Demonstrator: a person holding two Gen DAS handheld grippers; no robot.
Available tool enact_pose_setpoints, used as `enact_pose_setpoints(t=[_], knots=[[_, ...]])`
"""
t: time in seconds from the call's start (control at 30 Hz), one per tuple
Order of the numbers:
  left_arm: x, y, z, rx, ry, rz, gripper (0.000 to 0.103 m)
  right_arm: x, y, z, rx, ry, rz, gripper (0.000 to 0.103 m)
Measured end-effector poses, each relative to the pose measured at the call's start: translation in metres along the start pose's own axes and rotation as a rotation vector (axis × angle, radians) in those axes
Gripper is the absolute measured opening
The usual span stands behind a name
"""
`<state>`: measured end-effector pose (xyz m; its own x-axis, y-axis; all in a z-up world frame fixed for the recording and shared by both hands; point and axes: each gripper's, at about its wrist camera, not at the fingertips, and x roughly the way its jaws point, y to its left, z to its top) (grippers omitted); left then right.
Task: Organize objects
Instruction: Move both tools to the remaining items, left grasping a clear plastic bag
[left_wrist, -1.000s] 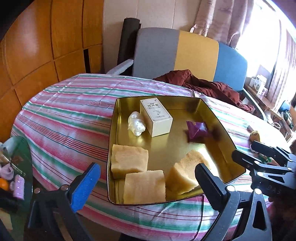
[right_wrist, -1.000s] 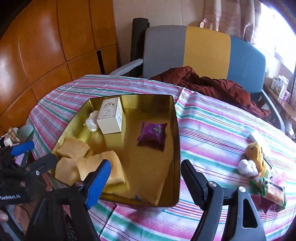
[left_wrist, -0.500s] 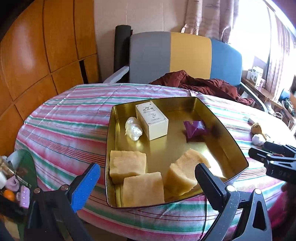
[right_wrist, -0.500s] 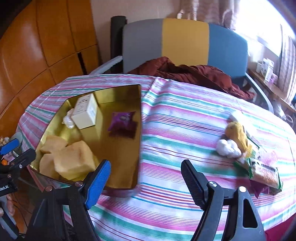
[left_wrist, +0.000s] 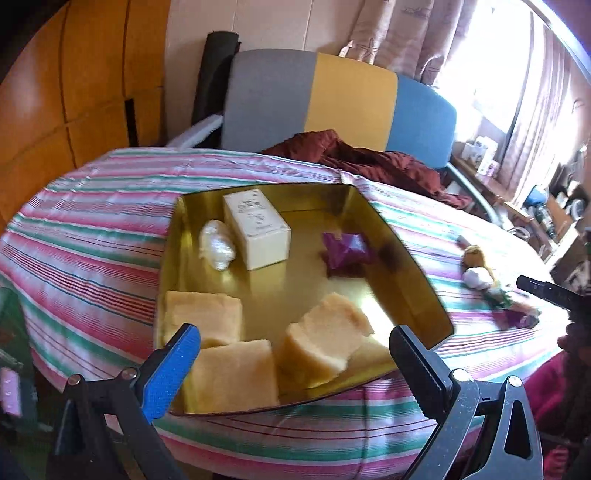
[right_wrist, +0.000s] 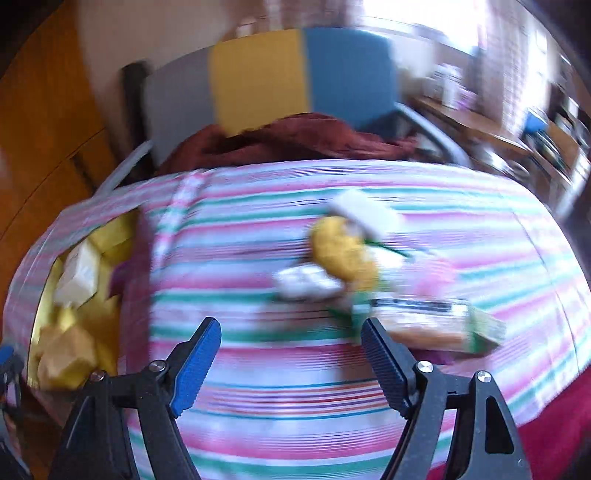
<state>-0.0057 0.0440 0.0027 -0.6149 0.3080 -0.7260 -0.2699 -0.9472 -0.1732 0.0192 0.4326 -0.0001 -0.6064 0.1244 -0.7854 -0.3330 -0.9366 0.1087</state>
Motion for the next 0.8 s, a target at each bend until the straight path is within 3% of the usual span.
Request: enact_pose_setpoints(t=[0.23,0.37,0.57,0.8], knots=[[0.009,-0.013,0.007,0.003,0.05,-0.062,0.103,-0.002,-0.103,0.012,0.301,-0.051,-0.113,0.081],[0.014,-0.027,0.017,0.021,0.069,-0.092,0.103,-0.004,-0.143,0.005,0.481,-0.079,-0.082,0.081],[0.027,-0.068,0.033,0.094,0.089,-0.182,0.103,-0.014,-0.155,0.001,0.572,-0.153,-0.002,0.083],[0.052,-0.127,0.049,0.215,0.123,-0.258,0.103,-0.013,-0.156,0.0,0.578,-0.154,0.035,0.083]])
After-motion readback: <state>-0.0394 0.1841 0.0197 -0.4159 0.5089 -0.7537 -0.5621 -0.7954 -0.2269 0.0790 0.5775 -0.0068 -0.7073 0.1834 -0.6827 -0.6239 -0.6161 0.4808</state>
